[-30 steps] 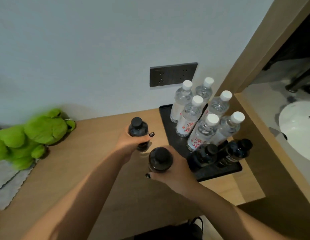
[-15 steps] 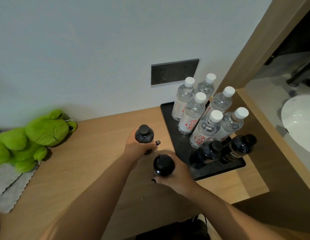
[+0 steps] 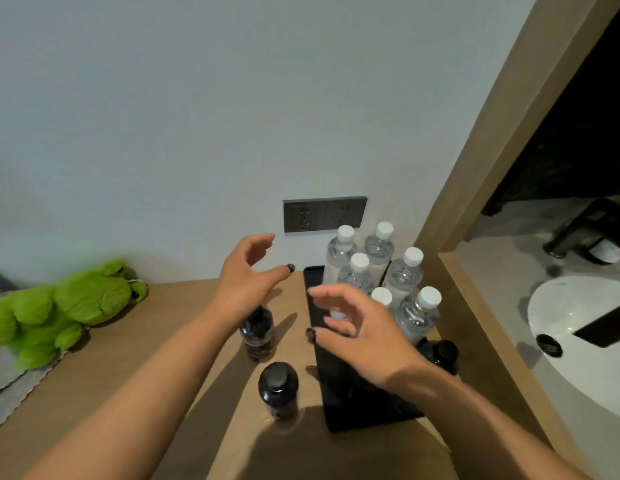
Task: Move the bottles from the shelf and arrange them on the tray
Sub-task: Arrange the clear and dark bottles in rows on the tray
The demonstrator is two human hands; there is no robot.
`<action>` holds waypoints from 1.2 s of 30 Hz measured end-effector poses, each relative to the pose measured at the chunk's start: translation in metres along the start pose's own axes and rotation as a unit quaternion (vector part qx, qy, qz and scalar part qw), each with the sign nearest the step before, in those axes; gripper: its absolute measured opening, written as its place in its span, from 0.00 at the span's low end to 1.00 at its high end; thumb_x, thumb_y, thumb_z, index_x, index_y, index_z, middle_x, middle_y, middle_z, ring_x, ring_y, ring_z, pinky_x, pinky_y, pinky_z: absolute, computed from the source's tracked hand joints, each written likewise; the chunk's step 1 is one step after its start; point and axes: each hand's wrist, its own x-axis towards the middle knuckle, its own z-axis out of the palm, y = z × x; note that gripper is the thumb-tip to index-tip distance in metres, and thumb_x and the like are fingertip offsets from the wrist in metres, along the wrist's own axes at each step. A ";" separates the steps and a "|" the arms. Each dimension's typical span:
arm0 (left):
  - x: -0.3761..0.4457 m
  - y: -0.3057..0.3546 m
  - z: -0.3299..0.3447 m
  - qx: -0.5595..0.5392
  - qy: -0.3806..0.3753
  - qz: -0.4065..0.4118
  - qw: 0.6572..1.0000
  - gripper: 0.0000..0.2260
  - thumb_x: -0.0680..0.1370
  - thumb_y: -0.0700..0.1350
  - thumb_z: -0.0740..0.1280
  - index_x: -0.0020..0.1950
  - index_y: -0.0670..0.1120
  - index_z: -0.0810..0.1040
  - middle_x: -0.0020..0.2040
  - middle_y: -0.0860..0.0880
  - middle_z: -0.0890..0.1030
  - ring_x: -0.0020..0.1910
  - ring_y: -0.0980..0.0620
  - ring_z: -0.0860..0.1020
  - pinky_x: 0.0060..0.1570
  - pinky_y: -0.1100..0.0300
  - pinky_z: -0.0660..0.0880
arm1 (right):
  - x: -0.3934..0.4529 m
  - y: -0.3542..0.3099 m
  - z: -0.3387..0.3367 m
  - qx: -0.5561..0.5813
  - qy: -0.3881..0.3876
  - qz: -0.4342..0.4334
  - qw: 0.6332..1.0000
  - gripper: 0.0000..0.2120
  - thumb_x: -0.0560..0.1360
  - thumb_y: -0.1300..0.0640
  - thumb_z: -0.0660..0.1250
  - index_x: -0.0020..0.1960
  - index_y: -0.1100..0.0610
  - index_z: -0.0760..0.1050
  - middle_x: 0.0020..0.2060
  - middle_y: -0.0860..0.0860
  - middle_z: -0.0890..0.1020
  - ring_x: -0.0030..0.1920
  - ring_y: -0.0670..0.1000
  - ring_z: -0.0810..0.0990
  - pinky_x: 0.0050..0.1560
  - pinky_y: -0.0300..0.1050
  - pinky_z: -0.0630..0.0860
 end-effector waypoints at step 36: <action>0.160 0.024 0.123 0.432 -0.202 0.155 0.865 0.06 0.72 0.43 0.71 0.48 0.49 0.80 0.44 0.49 0.81 0.44 0.47 0.79 0.40 0.59 0.71 | 0.199 0.025 -0.177 -0.518 -0.015 0.087 0.851 0.09 0.69 0.58 0.69 0.49 0.60 0.81 0.46 0.56 0.81 0.48 0.58 0.80 0.43 0.44 0.75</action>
